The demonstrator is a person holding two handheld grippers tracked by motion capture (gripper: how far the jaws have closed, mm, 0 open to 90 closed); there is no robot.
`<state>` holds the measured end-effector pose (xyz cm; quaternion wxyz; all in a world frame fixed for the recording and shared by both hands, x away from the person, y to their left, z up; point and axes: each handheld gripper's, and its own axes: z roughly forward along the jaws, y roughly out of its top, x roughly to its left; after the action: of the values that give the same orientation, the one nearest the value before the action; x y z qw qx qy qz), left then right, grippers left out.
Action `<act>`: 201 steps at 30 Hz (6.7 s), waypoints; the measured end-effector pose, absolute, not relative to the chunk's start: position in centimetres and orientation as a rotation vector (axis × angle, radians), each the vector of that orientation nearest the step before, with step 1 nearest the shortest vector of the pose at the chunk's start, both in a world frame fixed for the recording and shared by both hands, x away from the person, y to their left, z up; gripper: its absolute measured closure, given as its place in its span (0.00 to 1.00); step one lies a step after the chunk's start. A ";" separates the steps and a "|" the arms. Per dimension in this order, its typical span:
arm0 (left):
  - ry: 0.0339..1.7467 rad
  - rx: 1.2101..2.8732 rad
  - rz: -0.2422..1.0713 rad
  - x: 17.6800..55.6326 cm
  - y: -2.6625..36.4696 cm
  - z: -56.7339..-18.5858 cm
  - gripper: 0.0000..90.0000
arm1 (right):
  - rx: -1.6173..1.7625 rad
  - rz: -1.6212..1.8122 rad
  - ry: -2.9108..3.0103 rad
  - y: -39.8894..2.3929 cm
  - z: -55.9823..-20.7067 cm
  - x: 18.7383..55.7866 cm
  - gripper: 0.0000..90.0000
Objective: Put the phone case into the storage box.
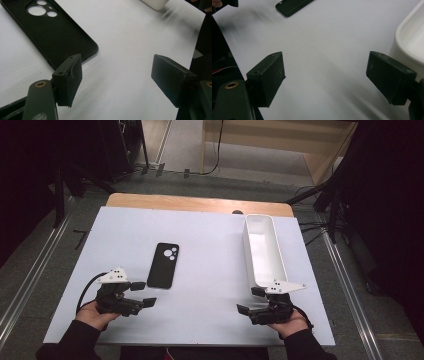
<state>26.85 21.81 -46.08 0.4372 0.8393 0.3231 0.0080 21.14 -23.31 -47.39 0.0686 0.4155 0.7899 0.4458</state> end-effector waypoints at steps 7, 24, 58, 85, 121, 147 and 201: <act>0.800 2.089 0.013 26.8 21.8 -46.1 0.27 | 1.238 1.341 2.360 -23.4 -47.2 20.9 0.15; 0.802 2.092 0.001 26.8 21.8 -45.9 0.27 | 1.205 1.359 2.351 -23.2 -47.1 20.8 0.15; 0.866 2.052 0.077 28.0 22.0 -43.9 0.24 | 1.202 1.361 2.359 -23.1 -47.2 20.9 0.15; 0.849 2.049 0.033 31.9 19.7 -43.0 0.25 | 1.197 1.378 2.375 -23.0 -47.2 20.9 0.15; 0.888 2.130 0.033 32.1 19.3 -45.9 0.99 | 1.181 1.379 2.381 -23.0 -47.2 20.8 0.15; 0.928 2.204 0.028 33.2 20.2 -48.4 0.99 | 1.185 1.372 2.392 -22.9 -47.3 20.8 0.15; 1.143 2.108 0.147 35.5 25.7 -48.6 0.95 | 1.174 1.366 2.403 -22.6 -47.3 20.8 0.15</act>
<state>35.50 25.70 -48.60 0.3612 0.8182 0.4436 0.0571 20.82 -22.62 -47.31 0.0694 0.3900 0.7983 0.4537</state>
